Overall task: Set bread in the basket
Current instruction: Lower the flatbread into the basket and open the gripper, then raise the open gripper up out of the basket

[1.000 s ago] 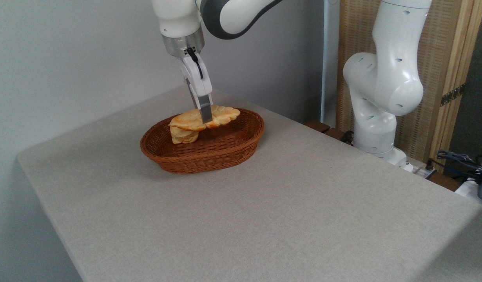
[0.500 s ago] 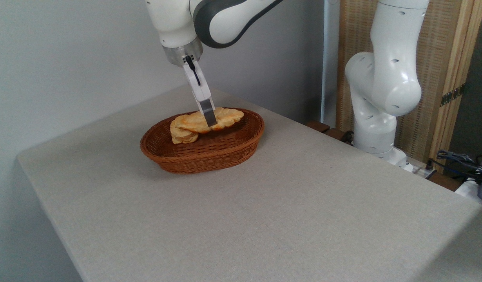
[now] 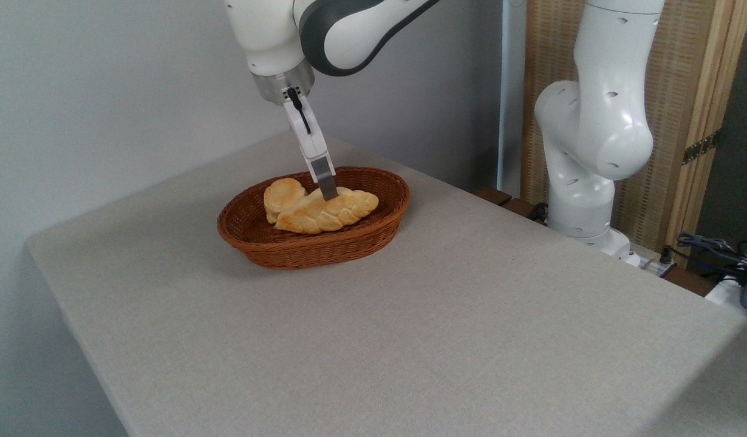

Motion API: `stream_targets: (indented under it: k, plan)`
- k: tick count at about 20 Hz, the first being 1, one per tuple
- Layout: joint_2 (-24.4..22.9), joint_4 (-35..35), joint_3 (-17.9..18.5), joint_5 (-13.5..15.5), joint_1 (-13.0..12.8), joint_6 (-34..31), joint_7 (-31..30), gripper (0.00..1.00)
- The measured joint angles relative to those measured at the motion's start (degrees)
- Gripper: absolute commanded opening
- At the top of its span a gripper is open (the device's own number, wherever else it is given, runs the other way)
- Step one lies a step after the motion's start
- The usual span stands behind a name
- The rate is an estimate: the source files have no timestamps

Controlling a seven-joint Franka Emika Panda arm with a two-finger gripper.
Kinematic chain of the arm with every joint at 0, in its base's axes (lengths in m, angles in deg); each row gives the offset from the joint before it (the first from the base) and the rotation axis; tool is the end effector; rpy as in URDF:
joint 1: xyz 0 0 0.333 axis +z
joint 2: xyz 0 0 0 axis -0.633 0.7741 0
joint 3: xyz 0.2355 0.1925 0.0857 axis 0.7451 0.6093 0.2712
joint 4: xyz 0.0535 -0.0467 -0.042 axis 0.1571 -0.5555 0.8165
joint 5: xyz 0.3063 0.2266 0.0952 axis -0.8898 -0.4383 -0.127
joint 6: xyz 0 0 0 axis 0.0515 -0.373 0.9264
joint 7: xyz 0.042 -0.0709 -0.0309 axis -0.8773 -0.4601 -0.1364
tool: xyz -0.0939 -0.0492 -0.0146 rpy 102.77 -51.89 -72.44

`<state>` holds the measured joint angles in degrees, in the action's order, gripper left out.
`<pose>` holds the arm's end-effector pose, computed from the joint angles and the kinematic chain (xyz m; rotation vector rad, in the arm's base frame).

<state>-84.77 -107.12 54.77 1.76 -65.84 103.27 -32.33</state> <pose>0.4101 -0.2612 0.4772 2.4192 -1.5664 -0.1431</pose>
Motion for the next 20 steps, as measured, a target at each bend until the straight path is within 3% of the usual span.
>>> stream_targets:
  k: [3,6,10,14,17,20]
  plan:
    - [-0.1,0.3,0.5,-0.6,0.2,0.0,0.0,1.00]
    - [-0.6,2.4,1.9,-3.4,0.9,0.1,0.0,1.00]
    - [-1.4,6.7,7.9,-5.2,2.2,0.0,0.0,1.00]
    - [-1.8,9.8,13.7,-10.5,2.5,0.0,0.0,1.00]
    - [-1.7,10.7,16.4,-14.5,2.5,0.0,0.0,1.00]
    - [-1.7,11.7,18.7,-15.5,2.5,0.0,0.0,1.00]
